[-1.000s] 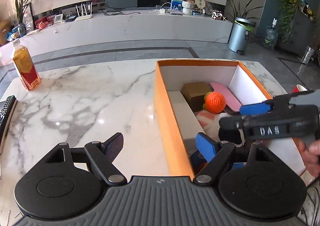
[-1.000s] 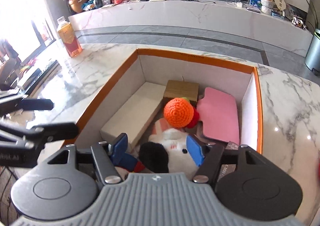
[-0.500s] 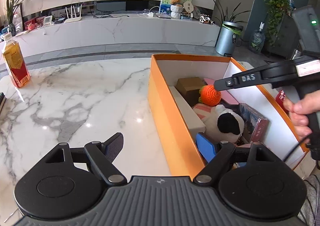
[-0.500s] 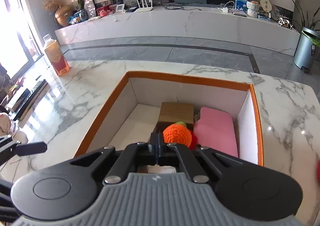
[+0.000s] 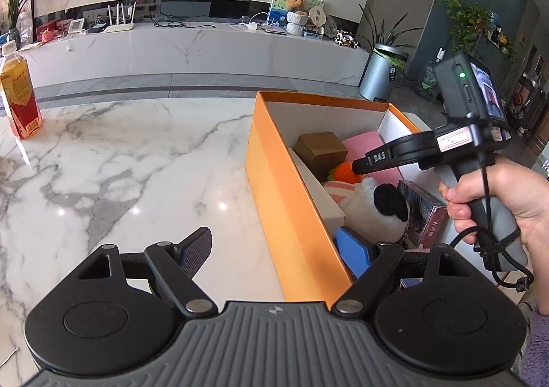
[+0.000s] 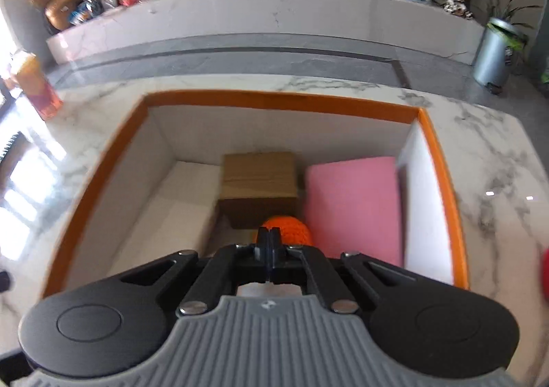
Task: Organize objects
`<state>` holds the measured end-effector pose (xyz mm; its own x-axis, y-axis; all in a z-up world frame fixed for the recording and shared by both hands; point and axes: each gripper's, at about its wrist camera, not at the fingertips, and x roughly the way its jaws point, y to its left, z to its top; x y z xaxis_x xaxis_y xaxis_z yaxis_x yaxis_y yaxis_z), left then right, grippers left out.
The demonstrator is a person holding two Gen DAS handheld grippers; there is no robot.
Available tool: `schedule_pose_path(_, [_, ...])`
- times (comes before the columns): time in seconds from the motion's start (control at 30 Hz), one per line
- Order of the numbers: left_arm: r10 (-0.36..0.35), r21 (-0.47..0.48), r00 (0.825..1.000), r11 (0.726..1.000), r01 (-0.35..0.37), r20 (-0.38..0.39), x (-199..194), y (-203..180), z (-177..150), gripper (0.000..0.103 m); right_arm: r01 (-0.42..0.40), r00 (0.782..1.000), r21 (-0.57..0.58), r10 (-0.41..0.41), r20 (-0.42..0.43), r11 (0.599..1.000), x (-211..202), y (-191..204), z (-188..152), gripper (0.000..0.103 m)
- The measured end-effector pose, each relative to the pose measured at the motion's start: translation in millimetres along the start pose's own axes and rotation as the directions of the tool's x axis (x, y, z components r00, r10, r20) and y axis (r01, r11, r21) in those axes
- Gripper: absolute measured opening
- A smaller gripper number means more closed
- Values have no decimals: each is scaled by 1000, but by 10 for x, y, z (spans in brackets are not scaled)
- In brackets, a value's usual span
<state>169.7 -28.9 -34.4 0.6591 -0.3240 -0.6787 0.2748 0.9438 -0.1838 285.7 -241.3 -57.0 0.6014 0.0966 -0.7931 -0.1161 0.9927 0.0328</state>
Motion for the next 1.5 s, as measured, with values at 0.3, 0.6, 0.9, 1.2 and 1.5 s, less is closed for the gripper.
schedule_pose_path(0.3, [7, 7, 1000, 1000, -7, 3, 3, -9, -1, 95, -115, 992, 55, 113, 52, 992, -330, -112, 9, 0])
schedule_pose_path(0.6, [-44, -68, 991, 996, 53, 127, -51, 16, -67, 95, -101, 985, -5, 101, 137, 995, -694, -47, -44, 62])
schedule_pose_path(0.9, [119, -86, 987, 990, -110, 111, -175, -101, -10, 91, -51, 985, 36, 44, 170, 998, -944, 74, -120, 85])
schedule_pose_path(1.2, [215, -46, 975, 976, -212, 56, -472, -231, -55, 92, -55, 951, 12, 49, 304, 998, -1386, 372, -468, 96])
schedule_pose_path(1.5, [298, -31, 948, 954, -297, 107, -798, -349, -218, 92, -29, 923, 1, 27, 384, 1000, -1812, 531, -882, 96])
